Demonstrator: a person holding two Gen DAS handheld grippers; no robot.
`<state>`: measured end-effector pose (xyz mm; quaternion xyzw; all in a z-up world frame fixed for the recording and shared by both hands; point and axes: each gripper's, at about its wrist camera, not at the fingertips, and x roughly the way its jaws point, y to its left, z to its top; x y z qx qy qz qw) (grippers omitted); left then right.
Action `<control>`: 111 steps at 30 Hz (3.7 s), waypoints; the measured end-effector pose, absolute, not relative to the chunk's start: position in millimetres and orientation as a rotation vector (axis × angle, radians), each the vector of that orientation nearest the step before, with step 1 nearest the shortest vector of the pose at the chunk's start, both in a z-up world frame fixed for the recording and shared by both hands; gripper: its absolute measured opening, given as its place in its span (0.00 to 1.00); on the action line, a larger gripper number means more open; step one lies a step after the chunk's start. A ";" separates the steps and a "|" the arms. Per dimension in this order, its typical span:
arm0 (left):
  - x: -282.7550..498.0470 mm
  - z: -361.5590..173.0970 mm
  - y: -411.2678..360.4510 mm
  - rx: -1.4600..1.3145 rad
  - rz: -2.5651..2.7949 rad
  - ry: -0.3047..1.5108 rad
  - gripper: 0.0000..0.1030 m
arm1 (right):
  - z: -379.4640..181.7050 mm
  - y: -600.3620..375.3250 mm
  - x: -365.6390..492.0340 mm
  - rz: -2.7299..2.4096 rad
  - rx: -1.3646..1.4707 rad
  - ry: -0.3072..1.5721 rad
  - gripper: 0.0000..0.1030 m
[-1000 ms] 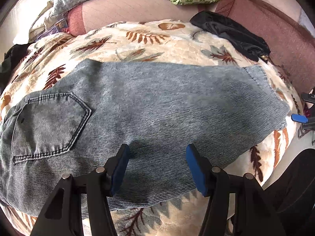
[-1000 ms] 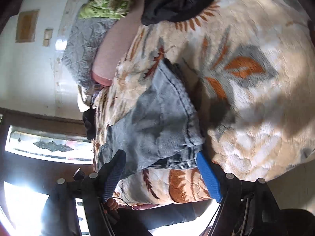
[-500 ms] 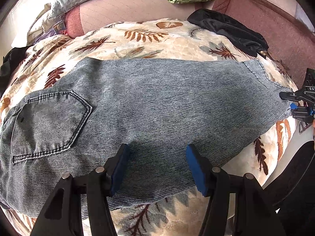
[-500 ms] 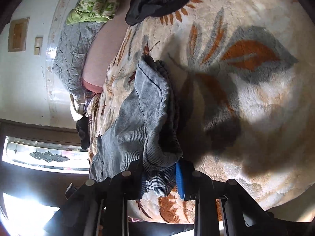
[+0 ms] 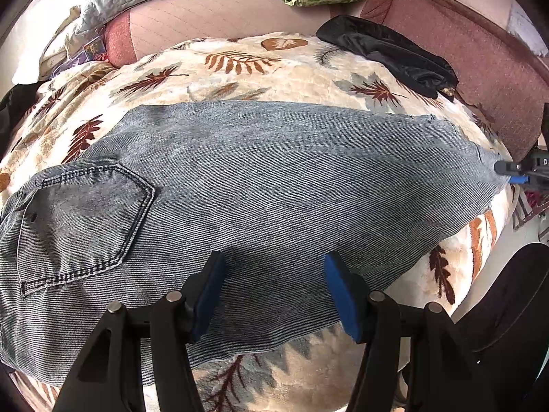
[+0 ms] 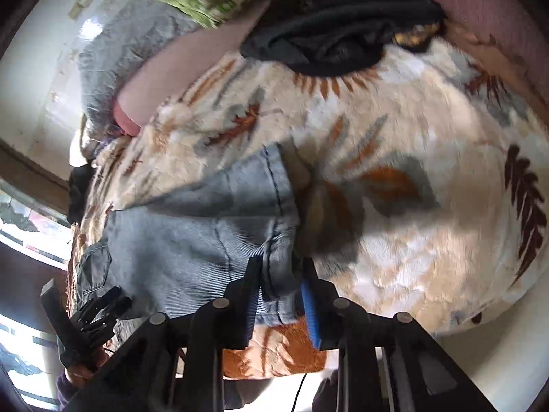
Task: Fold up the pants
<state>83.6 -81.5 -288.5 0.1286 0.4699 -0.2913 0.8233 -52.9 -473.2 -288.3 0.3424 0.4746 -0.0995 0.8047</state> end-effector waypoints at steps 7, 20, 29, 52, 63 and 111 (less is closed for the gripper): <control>86.3 -287.6 -80.2 0.256 -0.604 1.003 0.59 | -256.9 -494.8 -42.6 -0.243 0.693 0.882 0.47; 85.9 -288.7 -81.7 0.272 -0.620 0.998 0.59 | -310.7 -493.9 73.0 -0.176 0.676 1.026 0.25; 89.4 -289.0 -90.2 0.264 -0.640 1.000 0.59 | -277.9 -511.8 99.4 -0.257 0.599 0.844 0.12; 75.7 -293.8 -90.1 0.336 -0.601 0.973 0.60 | -305.8 -380.6 14.9 -0.103 0.378 1.097 0.20; 70.4 -281.3 -89.8 0.287 -0.549 0.990 0.63 | -287.4 -417.9 -41.0 -0.068 0.527 0.944 0.19; -73.6 -6.8 -69.8 0.146 -0.227 0.271 0.99 | -42.4 -298.1 -214.8 -0.221 0.093 -0.018 1.00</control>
